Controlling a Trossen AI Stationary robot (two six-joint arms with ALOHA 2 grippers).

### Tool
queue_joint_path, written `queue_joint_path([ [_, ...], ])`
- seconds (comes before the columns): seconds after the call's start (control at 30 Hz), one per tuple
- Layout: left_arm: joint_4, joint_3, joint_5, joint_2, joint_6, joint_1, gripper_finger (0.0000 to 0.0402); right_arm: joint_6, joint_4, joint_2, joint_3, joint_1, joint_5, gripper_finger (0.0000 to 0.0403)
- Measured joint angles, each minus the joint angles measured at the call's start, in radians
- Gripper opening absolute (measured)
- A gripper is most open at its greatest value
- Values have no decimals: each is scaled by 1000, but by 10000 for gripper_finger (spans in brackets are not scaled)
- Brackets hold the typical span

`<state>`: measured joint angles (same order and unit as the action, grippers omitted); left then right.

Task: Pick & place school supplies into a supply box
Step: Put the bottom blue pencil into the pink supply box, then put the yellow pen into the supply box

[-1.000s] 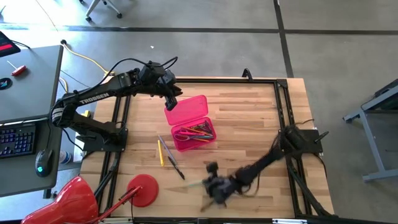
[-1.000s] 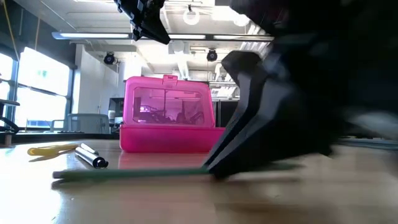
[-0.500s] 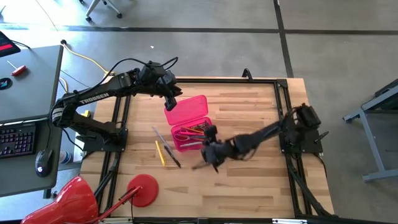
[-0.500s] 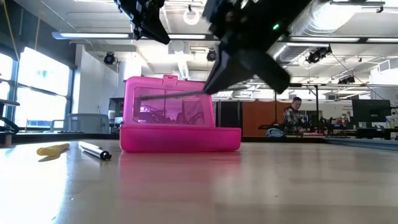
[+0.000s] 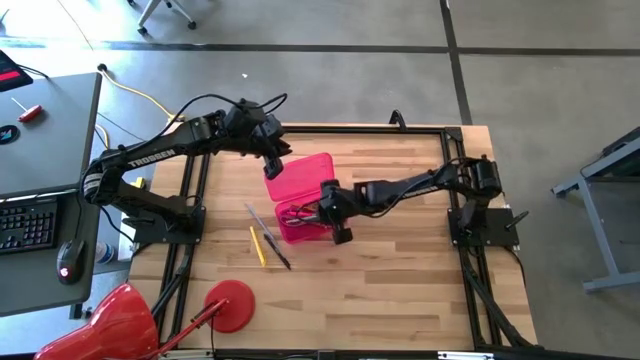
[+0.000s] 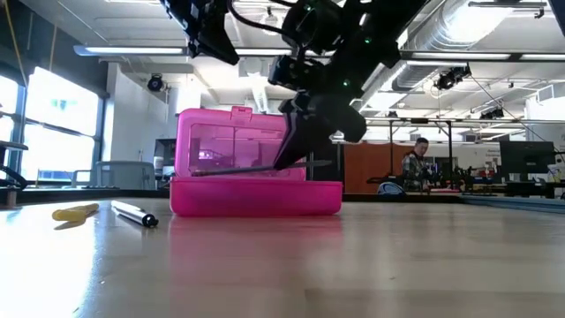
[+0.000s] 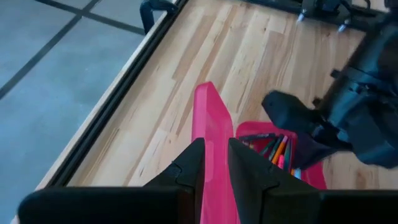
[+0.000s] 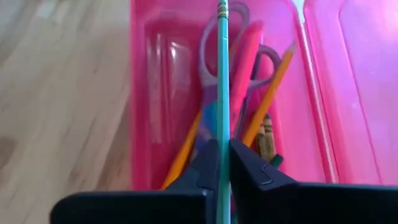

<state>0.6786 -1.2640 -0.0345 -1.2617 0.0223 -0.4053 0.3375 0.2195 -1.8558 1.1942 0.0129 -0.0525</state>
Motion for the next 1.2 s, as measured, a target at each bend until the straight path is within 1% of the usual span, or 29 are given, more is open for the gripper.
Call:
queue_joint_path([
  [0.13,36,0,11,0,0,0,101,3,-43,-1,1,1,-19,34],
  [0.27,80,0,51,0,0,0,101,4,-76,-1,1,1,-64,64],
  [0.37,93,0,73,0,0,0,101,3,-80,0,1,2,-79,84],
  [0.47,99,0,77,0,0,0,101,-13,-78,0,1,1,-124,97],
  [0.53,108,0,77,0,0,0,101,-67,-65,0,1,1,-149,100],
  [0.6,110,0,76,0,0,0,101,-99,-45,0,1,-2,-145,99],
  [0.67,110,0,71,0,-2,0,101,-101,-13,0,1,-9,-136,94],
  [0.77,112,0,65,0,-39,0,101,-102,36,0,1,-30,-151,83],
  [0.87,145,0,-4,0,-50,0,101,-118,70,1,1,-56,-197,76],
  [0.97,208,0,-120,0,-31,0,101,-121,75,1,1,-88,-251,74],
  [1.07,313,0,-238,0,-28,0,101,-121,77,1,1,-126,-313,75],
  [1.13,411,0,-313,0,-36,0,101,-121,81,3,1,-150,-364,77],
  [1.2,516,0,-345,0,-37,2,101,-123,96,7,1,-170,-408,79],
])
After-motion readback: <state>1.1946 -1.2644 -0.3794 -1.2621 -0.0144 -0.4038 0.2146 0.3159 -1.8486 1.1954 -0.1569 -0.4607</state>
